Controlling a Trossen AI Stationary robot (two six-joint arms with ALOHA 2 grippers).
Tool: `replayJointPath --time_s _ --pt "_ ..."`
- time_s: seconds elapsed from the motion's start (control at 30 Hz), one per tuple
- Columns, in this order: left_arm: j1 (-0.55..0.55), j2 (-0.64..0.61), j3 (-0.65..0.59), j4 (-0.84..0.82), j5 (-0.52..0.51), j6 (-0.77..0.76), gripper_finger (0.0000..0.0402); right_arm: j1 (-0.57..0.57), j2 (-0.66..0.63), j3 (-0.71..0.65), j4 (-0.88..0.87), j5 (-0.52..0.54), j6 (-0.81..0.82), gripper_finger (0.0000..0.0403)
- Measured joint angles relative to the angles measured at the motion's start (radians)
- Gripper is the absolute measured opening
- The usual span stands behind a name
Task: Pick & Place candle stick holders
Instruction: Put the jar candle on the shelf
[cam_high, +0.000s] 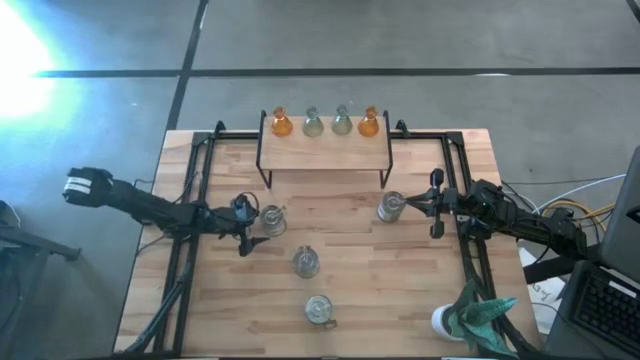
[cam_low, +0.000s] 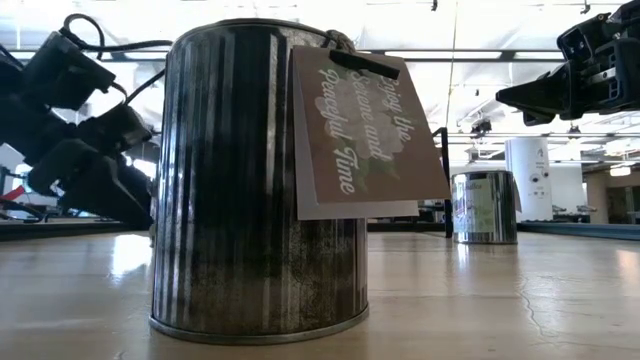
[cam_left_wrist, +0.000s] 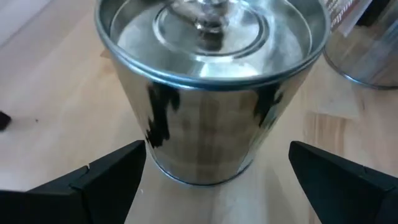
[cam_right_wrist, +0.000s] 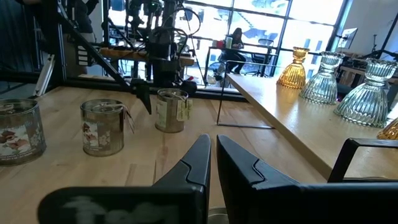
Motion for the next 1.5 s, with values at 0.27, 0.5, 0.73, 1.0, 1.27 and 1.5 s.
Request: replayJointPath --time_s 0.27,0.5,0.73,1.0,1.27,1.5 --pt "0.000 0.063 0.003 0.116 -0.006 0.023 0.0397 0.000 0.000 0.000 0.000 0.000 0.000 0.0022" --pt "0.000 0.100 0.004 0.149 -0.006 0.029 0.0396 0.000 0.000 0.000 0.000 0.016 0.000 0.0022" --pt "0.000 0.110 0.005 0.172 -0.006 0.025 0.0397 0.000 0.006 0.000 0.000 0.266 0.000 0.0022" --pt "0.000 0.113 0.020 0.231 -0.031 0.050 0.0396 0.000 0.006 0.000 0.000 0.294 0.000 0.0022" --pt "0.002 0.117 0.051 0.232 -0.046 0.054 0.0397 0.000 0.006 0.000 0.000 0.294 0.000 0.0022" --pt "0.007 0.186 0.048 0.236 -0.045 0.028 0.0397 0.000 0.006 0.000 0.000 0.294 0.000 0.0022"
